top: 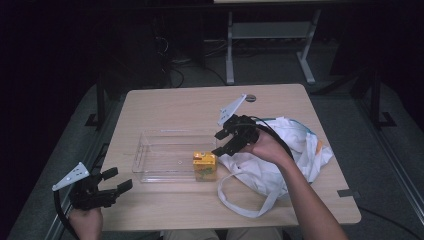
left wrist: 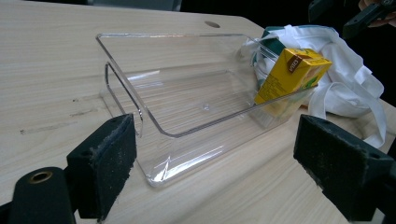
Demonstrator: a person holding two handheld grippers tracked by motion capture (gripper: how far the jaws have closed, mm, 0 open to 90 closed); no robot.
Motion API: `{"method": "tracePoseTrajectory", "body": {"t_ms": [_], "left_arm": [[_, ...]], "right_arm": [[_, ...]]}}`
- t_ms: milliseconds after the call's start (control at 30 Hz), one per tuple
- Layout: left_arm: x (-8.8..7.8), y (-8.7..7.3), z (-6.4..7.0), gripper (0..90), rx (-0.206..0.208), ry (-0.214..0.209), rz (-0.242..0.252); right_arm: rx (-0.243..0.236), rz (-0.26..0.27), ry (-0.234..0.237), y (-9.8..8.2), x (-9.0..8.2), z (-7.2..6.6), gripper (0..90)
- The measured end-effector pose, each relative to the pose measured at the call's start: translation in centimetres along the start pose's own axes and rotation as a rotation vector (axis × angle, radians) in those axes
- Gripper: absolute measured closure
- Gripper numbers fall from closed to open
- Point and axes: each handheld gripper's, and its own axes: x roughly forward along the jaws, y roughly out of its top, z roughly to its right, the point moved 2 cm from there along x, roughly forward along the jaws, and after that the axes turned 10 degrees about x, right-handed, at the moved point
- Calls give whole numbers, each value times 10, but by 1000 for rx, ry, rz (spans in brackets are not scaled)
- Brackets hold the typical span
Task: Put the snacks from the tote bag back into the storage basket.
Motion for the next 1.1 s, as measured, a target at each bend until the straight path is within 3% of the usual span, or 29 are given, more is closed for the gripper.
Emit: {"method": "tracePoseTrajectory", "body": {"t_ms": [1100], "left_arm": [[0, 0, 0, 126, 1, 1, -1]], "right_arm": [[70, 16, -61, -34, -26, 16, 358]]}}
